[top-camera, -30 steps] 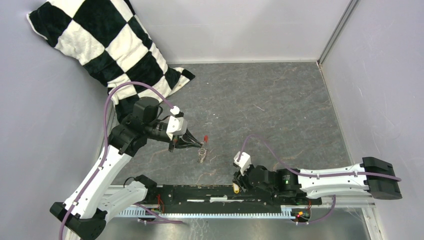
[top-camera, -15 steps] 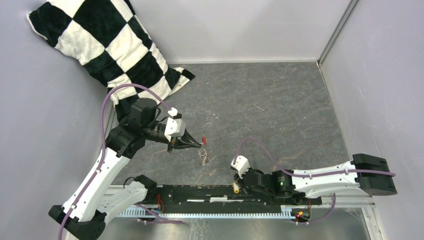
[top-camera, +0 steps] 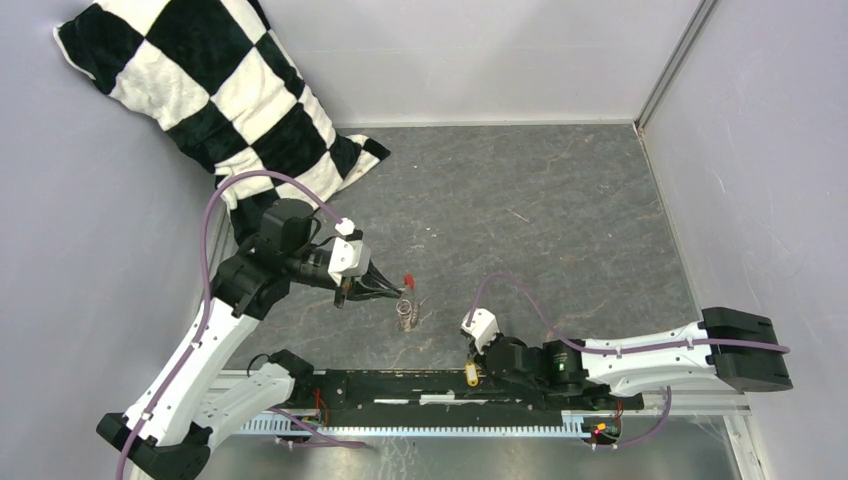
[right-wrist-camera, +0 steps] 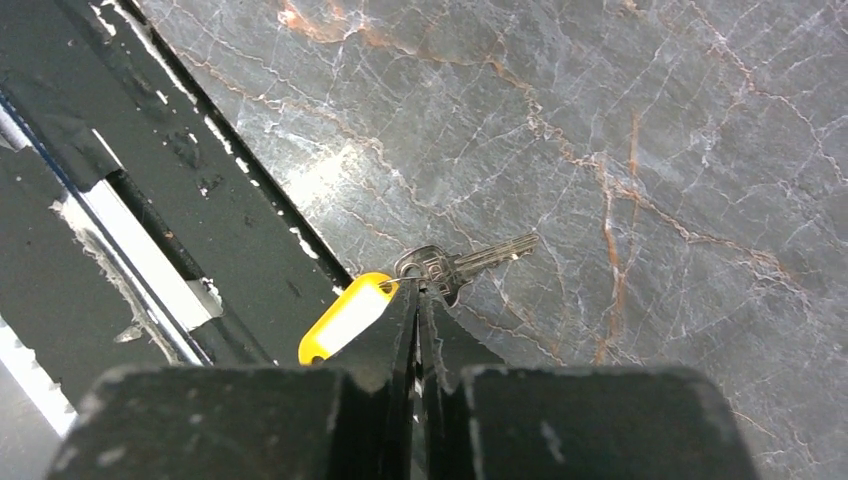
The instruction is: Put the keys on the keyring
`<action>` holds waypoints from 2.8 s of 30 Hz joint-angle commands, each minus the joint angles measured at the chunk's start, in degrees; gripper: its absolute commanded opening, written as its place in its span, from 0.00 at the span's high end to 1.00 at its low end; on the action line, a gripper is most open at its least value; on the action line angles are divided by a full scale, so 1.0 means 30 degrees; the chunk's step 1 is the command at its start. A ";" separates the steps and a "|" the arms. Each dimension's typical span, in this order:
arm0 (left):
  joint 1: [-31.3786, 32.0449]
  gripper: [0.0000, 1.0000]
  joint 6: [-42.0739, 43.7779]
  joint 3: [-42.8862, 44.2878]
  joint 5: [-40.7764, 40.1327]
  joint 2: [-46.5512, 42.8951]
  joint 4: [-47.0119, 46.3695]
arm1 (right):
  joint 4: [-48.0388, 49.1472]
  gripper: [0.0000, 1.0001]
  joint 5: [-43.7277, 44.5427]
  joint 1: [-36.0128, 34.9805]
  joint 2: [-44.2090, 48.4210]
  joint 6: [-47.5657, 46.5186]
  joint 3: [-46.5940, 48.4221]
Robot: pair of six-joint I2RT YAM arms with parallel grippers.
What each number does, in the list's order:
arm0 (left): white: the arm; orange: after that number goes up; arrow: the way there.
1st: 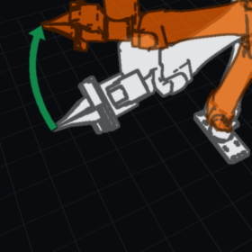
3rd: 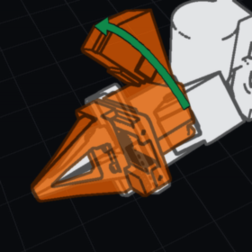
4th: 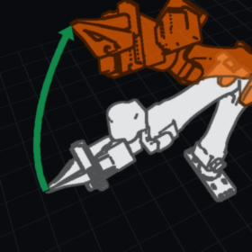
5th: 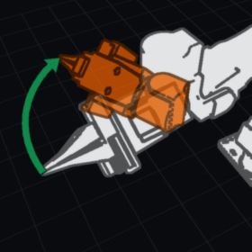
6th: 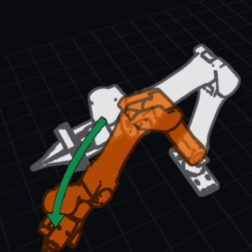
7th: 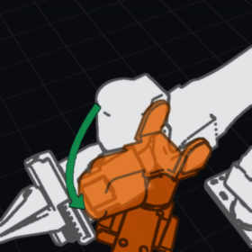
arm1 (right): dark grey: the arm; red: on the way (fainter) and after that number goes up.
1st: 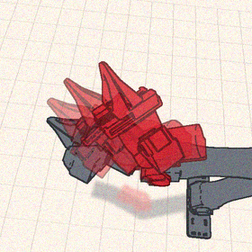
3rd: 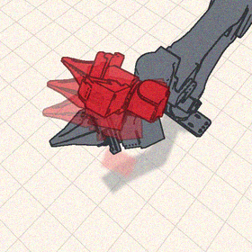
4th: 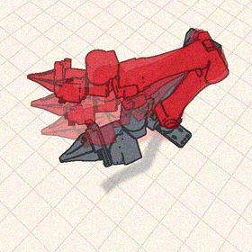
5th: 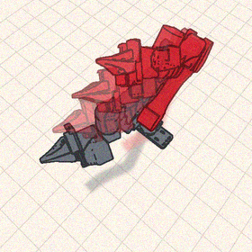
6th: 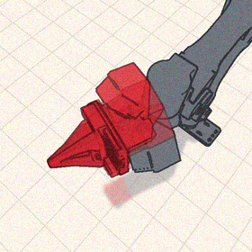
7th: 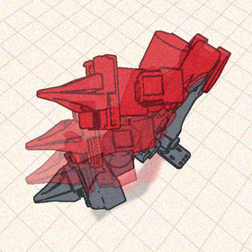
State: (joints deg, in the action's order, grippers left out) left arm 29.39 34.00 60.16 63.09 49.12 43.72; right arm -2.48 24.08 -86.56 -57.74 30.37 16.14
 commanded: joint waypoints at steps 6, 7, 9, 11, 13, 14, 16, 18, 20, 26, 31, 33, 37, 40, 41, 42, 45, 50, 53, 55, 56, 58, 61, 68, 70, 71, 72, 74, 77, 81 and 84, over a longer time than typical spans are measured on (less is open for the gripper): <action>0.0019 0.98 -0.0415 -0.0455 0.0296 -0.0400 -0.0155 | 0.0671 1.00 -0.0307 0.2319 0.1452 -0.3263 0.0010; 0.0019 0.98 -0.0472 -0.0568 0.0269 -0.0443 -0.0134 | 0.0947 1.00 -0.0728 0.2665 0.1528 -0.4037 0.0025; 0.0020 0.98 -0.0570 -0.0775 0.0234 -0.0589 -0.0144 | 0.1811 1.00 -0.1482 0.3386 0.1551 -0.5443 0.0052; 0.0020 0.98 -0.0650 -0.0955 0.0260 -0.0827 -0.0135 | 0.2766 1.00 -0.2457 0.4028 0.1426 -0.7153 0.0018; 0.0019 0.98 -0.0769 -0.1064 0.0218 -0.1072 -0.0157 | 0.3813 1.00 -0.3589 0.4491 0.1042 -0.8952 -0.0044; 0.0019 0.98 -0.0791 -0.1069 0.0164 -0.1150 -0.0146 | 0.4301 1.00 -0.4038 0.4621 0.0793 -0.9840 -0.0063; 0.0023 0.98 -0.0866 -0.1138 0.0166 -0.1335 -0.0161 | 0.5178 1.00 -0.5289 0.5068 0.0371 -1.1180 -0.0145; 0.0019 0.98 -0.0901 -0.1298 0.0248 -0.1476 -0.0161 | 0.6396 1.00 -0.6721 0.5351 0.0477 -1.2198 -0.0663; 0.0036 0.98 -0.0931 -0.1429 0.0290 -0.1559 -0.0159 | 0.7820 1.00 -0.7214 0.5570 0.0949 -1.2942 -0.1424; 0.0023 0.98 -0.0962 -0.1335 0.0313 -0.1521 -0.0164 | 0.6592 0.92 -0.7060 0.7014 0.1170 -1.2225 -0.0783; 0.0019 0.98 -0.0740 -0.1433 0.0234 -0.1633 -0.0185 | 0.3820 0.60 -0.7774 0.7147 0.2548 -0.7756 -0.0077; 0.0019 0.98 -0.0699 -0.1499 0.0233 -0.1638 -0.0190 | 0.3314 0.48 -0.8572 0.7153 0.3437 -0.5848 -0.0286; 0.0019 0.98 -0.0655 -0.1625 0.0282 -0.1594 -0.0172 | 0.2394 0.42 -0.9407 0.6773 0.4626 -0.2726 -0.0845; 0.0023 0.98 -0.0568 -0.1555 0.0294 -0.1414 -0.0185 | 0.1003 0.44 -0.9114 0.5731 0.3865 -0.1418 -0.0371; 0.0034 0.98 -0.0539 -0.1540 0.0283 -0.1361 -0.0161 | 0.0863 0.44 -0.8830 0.5093 0.3498 -0.1132 -0.0221; 0.0021 0.98 -0.0524 -0.1538 0.0296 -0.1318 -0.0154 | 0.0876 0.45 -0.8392 0.4605 0.3193 -0.0890 -0.0114; 0.0019 0.98 -0.0535 -0.1538 0.0395 -0.1214 -0.0145 | -0.0432 0.49 -0.7086 0.3687 0.2110 0.0021 0.0334; 0.0019 0.98 -0.0555 -0.1509 0.0375 -0.1311 -0.0160 | -0.0885 0.52 -0.5291 0.2901 0.1935 0.0662 0.0626; 0.0019 0.98 -0.0552 -0.1509 0.0375 -0.1344 -0.0161 | -0.0740 0.53 -0.5087 0.2896 0.1713 0.0627 0.0640; 0.0019 0.98 -0.0576 -0.1501 0.0385 -0.1347 -0.0154 | -0.0491 0.53 -0.4967 0.2908 0.1367 0.0549 0.0696; 0.0019 0.98 -0.0595 -0.1493 0.0382 -0.1404 -0.0156 | -0.0466 0.52 -0.4956 0.2899 0.1156 0.0535 0.0775; 0.0023 0.98 -0.0652 -0.1480 0.0346 -0.1460 -0.0157 | -0.0583 0.51 -0.4794 0.2898 0.0660 0.0459 0.1036; 0.0019 0.98 -0.0725 -0.1421 0.0296 -0.1575 -0.0161 | -0.0602 0.51 -0.4667 0.2914 0.0213 0.0495 0.1207; 0.0034 0.98 -0.0757 -0.1450 0.0298 -0.1719 -0.0146 | -0.0515 0.60 -0.4107 0.2889 -0.0213 0.0250 0.1444; 0.0023 0.98 -0.0731 -0.1479 0.0298 -0.1768 -0.0159 | -0.0354 0.63 -0.4070 0.2920 -0.0347 0.0248 0.1431; 0.0019 0.98 -0.0728 -0.1479 0.0298 -0.1783 -0.0146 | -0.0329 0.64 -0.4007 0.2901 -0.0432 0.0236 0.1460; 0.0019 0.98 -0.0727 -0.1505 0.0298 -0.1799 -0.0159 | -0.0351 0.65 -0.3912 0.2898 -0.0513 0.0211 0.1497; 0.0029 0.98 -0.0727 -0.1552 0.0283 -0.1843 -0.0160 | -0.0334 0.65 -0.3872 0.2897 -0.0693 0.0170 0.1602; 0.0019 0.98 -0.0698 -0.1618 0.0268 -0.1925 -0.0144 | -0.0501 0.66 -0.3757 0.2913 -0.1046 0.0134 0.1813; 0.0020 0.98 -0.0669 -0.1626 0.0240 -0.2006 -0.0150 | -0.0589 0.69 -0.3176 0.2905 -0.1375 0.0244 0.2133; 0.0023 0.98 -0.0669 -0.1626 0.0206 -0.2018 -0.0188 | -0.0934 0.70 -0.2853 0.2898 -0.1950 0.0222 0.2594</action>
State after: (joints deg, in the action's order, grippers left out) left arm 29.39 33.87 55.24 63.09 43.66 44.25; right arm -5.41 12.58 -77.54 -62.04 31.03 20.60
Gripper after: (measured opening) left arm 0.032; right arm 0.308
